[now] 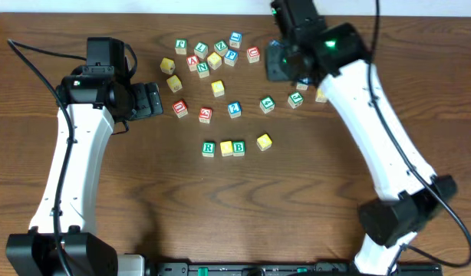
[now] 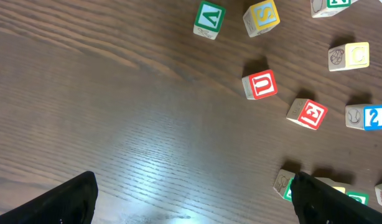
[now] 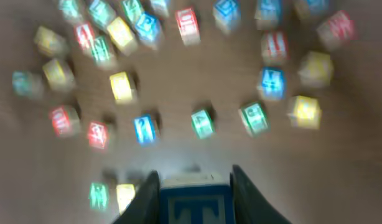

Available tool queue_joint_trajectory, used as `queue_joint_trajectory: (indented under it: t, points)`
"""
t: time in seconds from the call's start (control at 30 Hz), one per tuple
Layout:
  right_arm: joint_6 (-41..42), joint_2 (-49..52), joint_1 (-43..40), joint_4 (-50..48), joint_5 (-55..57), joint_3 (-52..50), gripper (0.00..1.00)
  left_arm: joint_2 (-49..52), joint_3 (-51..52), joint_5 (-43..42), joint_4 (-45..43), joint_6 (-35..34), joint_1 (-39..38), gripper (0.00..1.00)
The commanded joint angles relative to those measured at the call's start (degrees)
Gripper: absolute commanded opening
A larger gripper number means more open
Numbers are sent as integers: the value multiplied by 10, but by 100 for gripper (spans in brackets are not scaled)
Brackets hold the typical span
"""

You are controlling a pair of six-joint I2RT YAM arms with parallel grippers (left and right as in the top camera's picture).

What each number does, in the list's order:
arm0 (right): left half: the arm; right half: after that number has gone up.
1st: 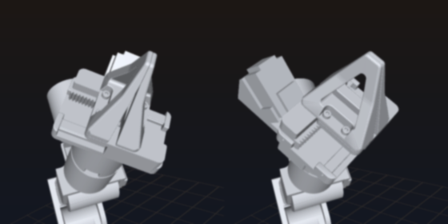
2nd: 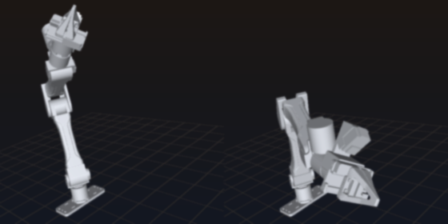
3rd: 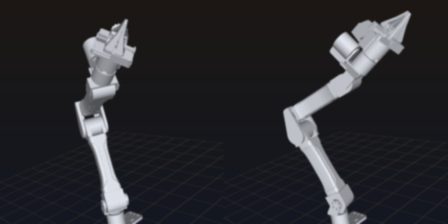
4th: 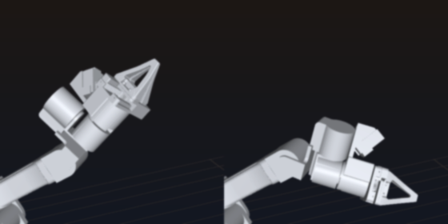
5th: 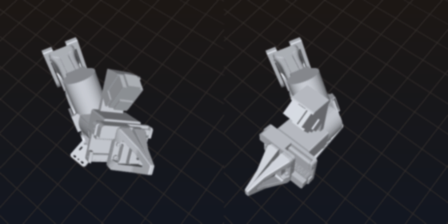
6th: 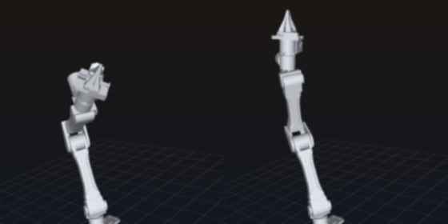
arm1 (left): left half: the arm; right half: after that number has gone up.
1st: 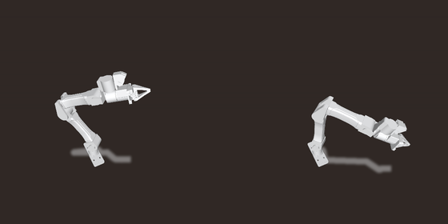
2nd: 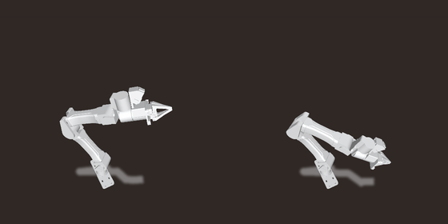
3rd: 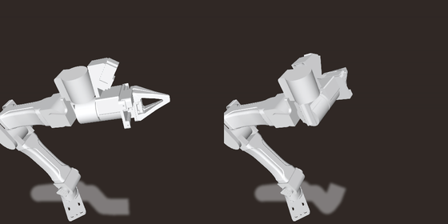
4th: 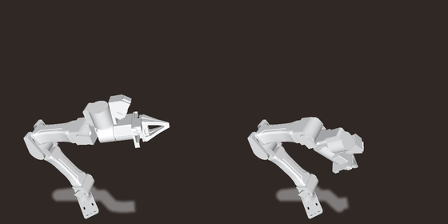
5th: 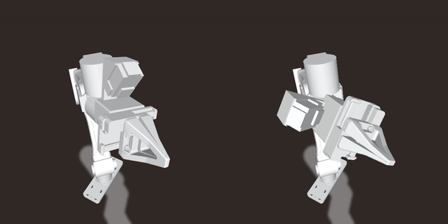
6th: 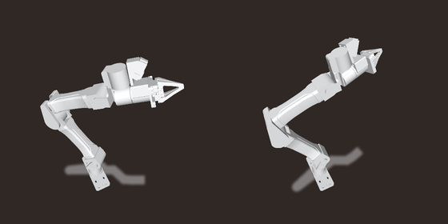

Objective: Spell out ROBOT
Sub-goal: 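Move the right gripper to the blue T block and grasp it, then carry the blue T block down and set it right of O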

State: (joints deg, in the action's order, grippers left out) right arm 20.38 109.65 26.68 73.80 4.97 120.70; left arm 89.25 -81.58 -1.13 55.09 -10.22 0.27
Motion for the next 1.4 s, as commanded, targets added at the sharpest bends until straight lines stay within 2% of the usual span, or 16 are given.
queue_joint_trajectory:
  t: [0.0,0.07,0.17,0.3,0.57,0.73,0.83,0.87,0.93,1.0,1.2,1.3,1.37]
  points:
    - [-12,10,-6,78,7,-9,11,-3,-10,5,2,8,1,98]
    - [-12,11,-6,101,7,-45,12,-3,-10,5,2,8,1,98]
    - [-12,11,-4,70,7,-118,13,-3,-10,5,2,8,1,98]
    - [-16,11,-4,-46,2,-235,14,-3,-10,5,2,8,1,98]
    - [-83,11,-4,-284,-15,-421,17,-3,-10,5,2,8,1,98]
    - [-89,11,-4,-354,-15,-487,18,-3,-10,5,2,8,1,98]
    - [-89,11,-4,-372,-15,-499,23,-3,-10,5,2,8,1,98]
    - [-89,11,-4,-374,-15,-499,28,-3,-10,5,2,8,1,98]
    - [-89,11,-4,-375,-15,-499,48,-3,-10,5,2,8,1,98]
    - [-89,11,-4,-374,-15,-499,56,-3,-10,5,2,8,1,98]
    - [-86,8,-5,-345,-18,-470,55,-3,-10,5,2,8,1,98]
    - [-86,5,-4,-300,-20,-424,53,-3,-10,5,2,8,1,97]
    - [-82,5,-4,-259,-24,-382,49,-3,-10,5,2,8,1,98]
